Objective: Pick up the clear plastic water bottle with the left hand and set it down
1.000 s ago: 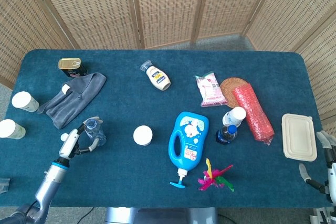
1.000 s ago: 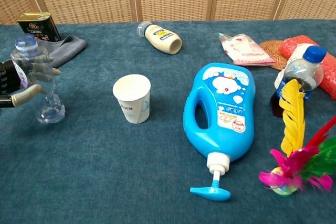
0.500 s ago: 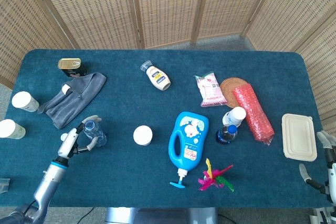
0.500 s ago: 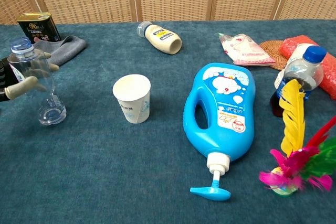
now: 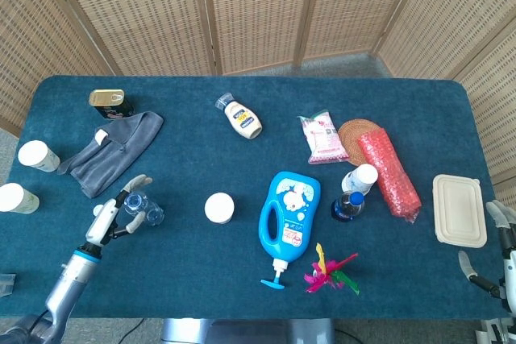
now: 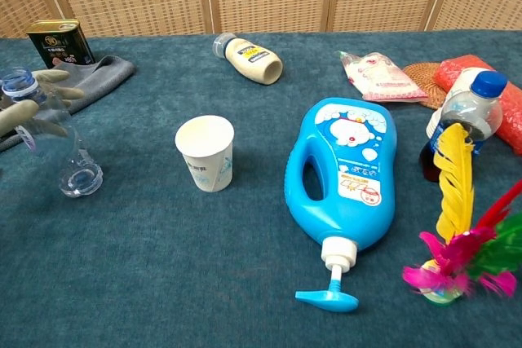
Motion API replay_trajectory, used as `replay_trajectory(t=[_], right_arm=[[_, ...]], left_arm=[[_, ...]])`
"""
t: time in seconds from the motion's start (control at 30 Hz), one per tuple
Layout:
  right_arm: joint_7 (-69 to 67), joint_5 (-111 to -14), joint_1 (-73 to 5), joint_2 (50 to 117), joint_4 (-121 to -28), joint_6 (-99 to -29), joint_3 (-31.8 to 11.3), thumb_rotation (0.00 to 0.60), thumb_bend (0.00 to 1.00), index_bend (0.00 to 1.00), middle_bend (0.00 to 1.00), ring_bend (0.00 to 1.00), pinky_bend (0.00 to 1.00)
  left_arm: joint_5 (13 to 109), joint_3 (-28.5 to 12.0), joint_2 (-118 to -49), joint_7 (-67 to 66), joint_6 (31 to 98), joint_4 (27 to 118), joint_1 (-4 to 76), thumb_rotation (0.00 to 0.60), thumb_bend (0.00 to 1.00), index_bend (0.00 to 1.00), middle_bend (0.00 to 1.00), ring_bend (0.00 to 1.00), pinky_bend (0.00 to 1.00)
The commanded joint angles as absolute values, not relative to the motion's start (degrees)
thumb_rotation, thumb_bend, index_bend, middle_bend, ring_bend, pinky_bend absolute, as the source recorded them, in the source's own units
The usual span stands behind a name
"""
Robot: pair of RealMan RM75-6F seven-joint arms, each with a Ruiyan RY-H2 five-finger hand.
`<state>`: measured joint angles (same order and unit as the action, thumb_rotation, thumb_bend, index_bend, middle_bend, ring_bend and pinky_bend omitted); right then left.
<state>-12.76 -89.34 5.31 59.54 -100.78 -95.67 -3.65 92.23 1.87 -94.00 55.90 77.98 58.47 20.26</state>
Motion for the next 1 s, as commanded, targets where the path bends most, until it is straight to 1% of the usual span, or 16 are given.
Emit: replay_trajectory(t=[0.03,0.2,0.37,0.63,0.83,0.9,0.93,1.0], right_arm=[[-12.78,-89.45,5.30,59.47,-100.89,-95.72,-3.62,0.600,0.39,0.00,0.06,0.00,0.00],[-12.73,-89.57,5.24,59.35,-101.14,-95.74,-3.66,0.600,0.39,0.00,0.06,0.00,0.00],[-12.60,-89.46,5.05,59.29,-101.35,-95.48,-3.74,0.600,0.39,0.00,0.06,0.00,0.00],[-12.05,-89.40,4.46,59.21,-101.78,-94.69,-3.87,0.600,0.39,0.00,0.06,0.00,0.00],[-10.96,-89.00,3.84,58.77,-102.46,-93.81,-4.15,0.600,0.39,0.00,0.06,0.00,0.00],[-10.14,-88.70,3.46,58.67,-102.78,-93.17,-4.26,0.600,0.39,0.00,0.06,0.00,0.00],[-9.75,-88.51,3.29,58.62,-102.94,-92.83,-4.29,0.600,0.39,0.00,0.06,0.00,0.00],[-8.59,-88.13,2.84,58.45,-103.23,-92.08,-4.43,0.600,0.39,0.00,0.06,0.00,0.00]], left_arm=[[92.70,2.34,-93.08,55.83,77.99,59.43,20.33,0.157,0.36,0.01,0.09,0.07,0.22],[93.24,2.55,-91.20,55.04,78.63,61.66,20.38,0.102,0.35,0.00,0.01,0.00,0.14],[93.41,2.47,-89.11,54.09,79.19,64.03,20.40,0.103,0.35,0.00,0.00,0.00,0.11],[93.49,2.28,-85.07,52.15,80.88,68.33,19.77,0.101,0.35,0.00,0.00,0.00,0.10],[93.69,1.92,-78.33,47.50,82.21,74.94,19.40,0.103,0.35,0.00,0.00,0.00,0.11],[93.90,2.00,-75.13,45.63,82.28,78.31,19.36,0.107,0.35,0.00,0.00,0.00,0.11],[93.85,2.01,-73.72,44.86,82.28,79.85,19.30,0.122,0.36,0.00,0.00,0.00,0.11],[93.65,2.30,-69.97,42.08,81.44,83.52,19.33,0.177,0.37,0.00,0.00,0.00,0.11]])
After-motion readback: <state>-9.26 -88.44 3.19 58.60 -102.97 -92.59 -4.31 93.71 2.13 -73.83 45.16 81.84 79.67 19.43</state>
